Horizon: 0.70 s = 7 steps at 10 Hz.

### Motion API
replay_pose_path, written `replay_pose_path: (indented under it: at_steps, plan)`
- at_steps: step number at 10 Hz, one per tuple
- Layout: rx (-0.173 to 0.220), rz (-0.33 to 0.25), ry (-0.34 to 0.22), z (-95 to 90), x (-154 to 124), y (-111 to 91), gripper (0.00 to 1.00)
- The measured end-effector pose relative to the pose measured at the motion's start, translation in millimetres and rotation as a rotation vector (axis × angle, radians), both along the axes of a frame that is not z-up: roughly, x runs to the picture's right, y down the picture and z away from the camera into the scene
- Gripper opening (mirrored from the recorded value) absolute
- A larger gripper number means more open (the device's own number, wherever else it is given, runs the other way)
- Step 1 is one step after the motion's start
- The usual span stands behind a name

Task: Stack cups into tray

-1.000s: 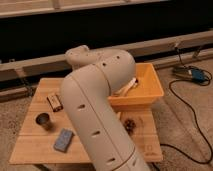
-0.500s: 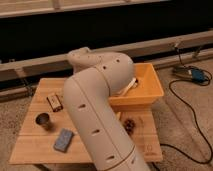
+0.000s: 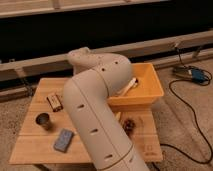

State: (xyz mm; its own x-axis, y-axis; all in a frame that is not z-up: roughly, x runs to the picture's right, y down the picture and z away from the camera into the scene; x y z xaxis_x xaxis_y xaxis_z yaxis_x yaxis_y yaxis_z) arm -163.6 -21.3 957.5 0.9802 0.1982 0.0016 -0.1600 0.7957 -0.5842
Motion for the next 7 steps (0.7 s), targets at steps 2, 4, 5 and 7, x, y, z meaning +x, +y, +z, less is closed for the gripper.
replay_pose_path:
  at_steps: [2, 4, 5, 7]
  plan:
    - [-0.004, 0.002, 0.001, 4.3, 0, 4, 0.71]
    - [-0.013, 0.0, 0.005, 5.9, 2, 8, 0.5]
    - [-0.02, -0.002, 0.006, 5.2, 4, 11, 0.41]
    - [-0.029, -0.009, 0.007, -4.4, 8, 16, 0.2]
